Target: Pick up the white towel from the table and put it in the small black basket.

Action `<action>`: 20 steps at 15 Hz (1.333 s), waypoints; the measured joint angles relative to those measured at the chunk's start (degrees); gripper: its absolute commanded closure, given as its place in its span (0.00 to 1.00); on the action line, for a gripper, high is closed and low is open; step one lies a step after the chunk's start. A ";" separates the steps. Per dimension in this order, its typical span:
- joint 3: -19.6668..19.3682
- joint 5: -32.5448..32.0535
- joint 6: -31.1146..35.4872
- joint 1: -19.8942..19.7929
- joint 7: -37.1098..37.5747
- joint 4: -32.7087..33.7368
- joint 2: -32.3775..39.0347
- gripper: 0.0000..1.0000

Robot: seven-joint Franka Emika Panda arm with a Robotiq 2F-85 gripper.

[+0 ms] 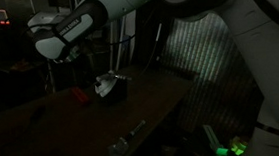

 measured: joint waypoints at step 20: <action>0.25 7.01 -2.46 -0.92 -7.25 3.94 2.95 0.01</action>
